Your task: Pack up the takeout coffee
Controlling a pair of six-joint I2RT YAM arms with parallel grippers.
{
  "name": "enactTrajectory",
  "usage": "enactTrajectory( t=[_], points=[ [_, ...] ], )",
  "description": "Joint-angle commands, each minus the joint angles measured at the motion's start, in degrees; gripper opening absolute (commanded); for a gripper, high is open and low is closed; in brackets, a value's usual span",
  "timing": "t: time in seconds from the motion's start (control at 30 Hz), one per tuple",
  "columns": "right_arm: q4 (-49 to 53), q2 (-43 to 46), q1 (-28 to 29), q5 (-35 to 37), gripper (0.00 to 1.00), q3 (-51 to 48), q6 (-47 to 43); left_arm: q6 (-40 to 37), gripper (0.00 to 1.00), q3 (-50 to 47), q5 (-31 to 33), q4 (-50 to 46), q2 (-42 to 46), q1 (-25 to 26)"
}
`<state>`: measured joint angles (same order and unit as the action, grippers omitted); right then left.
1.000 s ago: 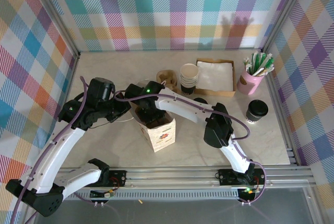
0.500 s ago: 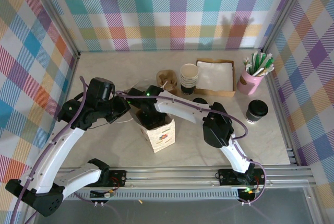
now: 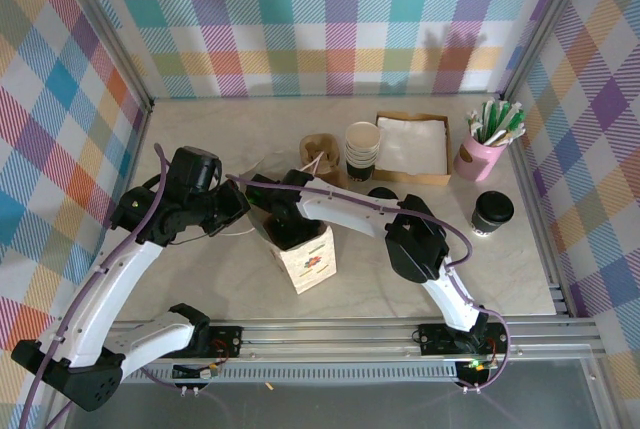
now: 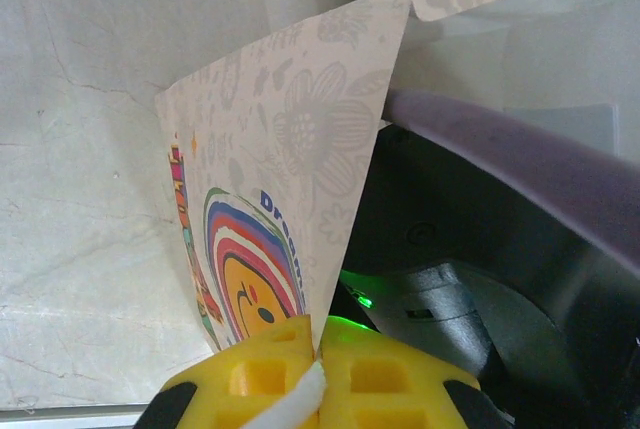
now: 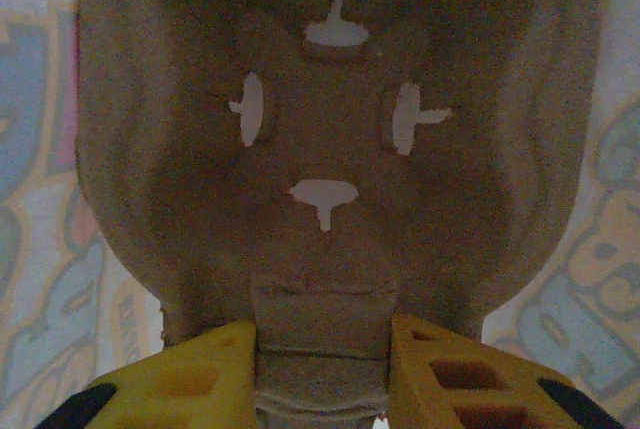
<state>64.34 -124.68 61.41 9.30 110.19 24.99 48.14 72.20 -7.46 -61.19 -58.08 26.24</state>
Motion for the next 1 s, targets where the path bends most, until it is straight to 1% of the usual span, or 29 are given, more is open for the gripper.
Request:
enactTrajectory(
  t=[0.0,0.27,0.97],
  points=[
    [1.39,0.93,-0.72,-1.04,0.33,-2.17,1.02,-0.84,0.0,2.64,0.48,0.64,0.62,0.32],
    [0.52,0.54,-0.93,-0.95,0.35,-3.66,1.02,-1.05,0.0,3.05,0.74,-0.02,0.85,0.33],
    [-0.15,-1.11,-1.05,-1.13,0.35,-5.13,0.84,-1.69,0.0,5.23,1.27,-1.1,0.46,0.36]
  ],
)
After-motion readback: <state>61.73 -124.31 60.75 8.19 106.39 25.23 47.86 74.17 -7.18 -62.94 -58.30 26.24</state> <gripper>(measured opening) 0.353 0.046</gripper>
